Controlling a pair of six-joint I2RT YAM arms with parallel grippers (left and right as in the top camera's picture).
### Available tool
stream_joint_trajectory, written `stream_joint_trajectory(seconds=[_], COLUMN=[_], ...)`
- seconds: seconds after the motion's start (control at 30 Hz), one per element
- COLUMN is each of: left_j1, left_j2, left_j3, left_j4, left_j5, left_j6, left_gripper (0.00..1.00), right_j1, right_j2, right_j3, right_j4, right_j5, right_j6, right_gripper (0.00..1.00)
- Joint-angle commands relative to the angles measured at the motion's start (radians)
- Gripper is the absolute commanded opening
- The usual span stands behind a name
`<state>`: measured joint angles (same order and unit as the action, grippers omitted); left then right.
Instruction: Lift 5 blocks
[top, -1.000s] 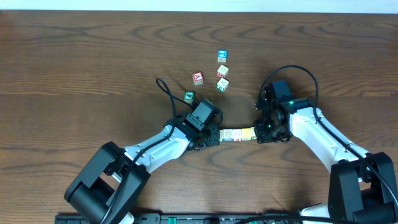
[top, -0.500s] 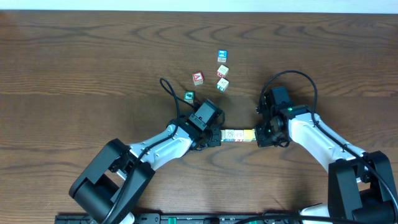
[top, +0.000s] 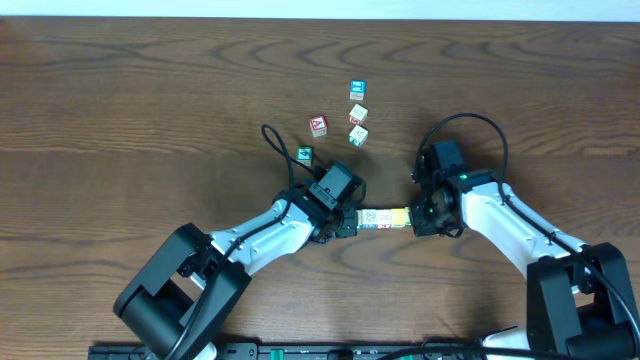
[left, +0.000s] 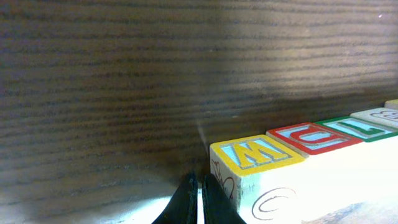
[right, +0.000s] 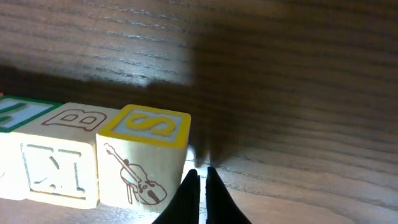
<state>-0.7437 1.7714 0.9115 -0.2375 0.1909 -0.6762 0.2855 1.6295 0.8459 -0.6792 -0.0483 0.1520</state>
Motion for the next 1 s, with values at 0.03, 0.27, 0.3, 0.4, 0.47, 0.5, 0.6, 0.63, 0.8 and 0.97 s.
stream_joint_trajectory(seconds=[0.03, 0.27, 0.3, 0.4, 0.47, 0.5, 0.6, 0.63, 0.8, 0.97], left_j1=[-0.041, -0.041, -0.041, -0.041, -0.041, -0.040, -0.040, -0.040, -0.040, -0.040], left_j2=[0.024, 0.024, 0.024, 0.024, 0.024, 0.024, 0.024, 0.024, 0.024, 0.024], left_j3=[0.041, 0.041, 0.041, 0.041, 0.041, 0.041, 0.041, 0.041, 0.041, 0.041], left_j4=[0.009, -0.013, -0.025, -0.058, -0.079, -0.088, -0.115, -0.123, -0.133, -0.140], left_j5=[0.069, 0.028, 0.014, -0.018, -0.031, -0.036, -0.069, -0.081, -0.104, -0.109], left_j6=[0.010, 0.010, 0.010, 0.010, 0.014, 0.018, 0.018, 0.018, 0.018, 0.018], left_gripper=[0.08, 0.15, 0.17, 0.27, 0.36, 0.38, 0.43, 0.45, 0.50, 0.52], right_j1=[0.049, 0.049, 0.049, 0.049, 0.049, 0.049, 0.049, 0.049, 0.049, 0.049], right_j2=[0.010, 0.010, 0.010, 0.010, 0.010, 0.010, 0.010, 0.010, 0.010, 0.010], right_j3=[-0.010, -0.010, -0.010, -0.010, -0.010, -0.010, -0.010, -0.010, -0.010, -0.010], right_j4=[0.019, 0.016, 0.013, 0.002, -0.006, -0.011, -0.018, -0.017, -0.012, 0.016], right_j5=[-0.129, -0.064, -0.050, -0.007, 0.017, 0.030, 0.063, 0.069, 0.111, 0.192], right_j6=[0.087, 0.132, 0.132, 0.132, 0.132, 0.132, 0.132, 0.132, 0.132, 0.132], right_gripper=[0.09, 0.13, 0.15, 0.21, 0.25, 0.27, 0.31, 0.31, 0.13, 0.02])
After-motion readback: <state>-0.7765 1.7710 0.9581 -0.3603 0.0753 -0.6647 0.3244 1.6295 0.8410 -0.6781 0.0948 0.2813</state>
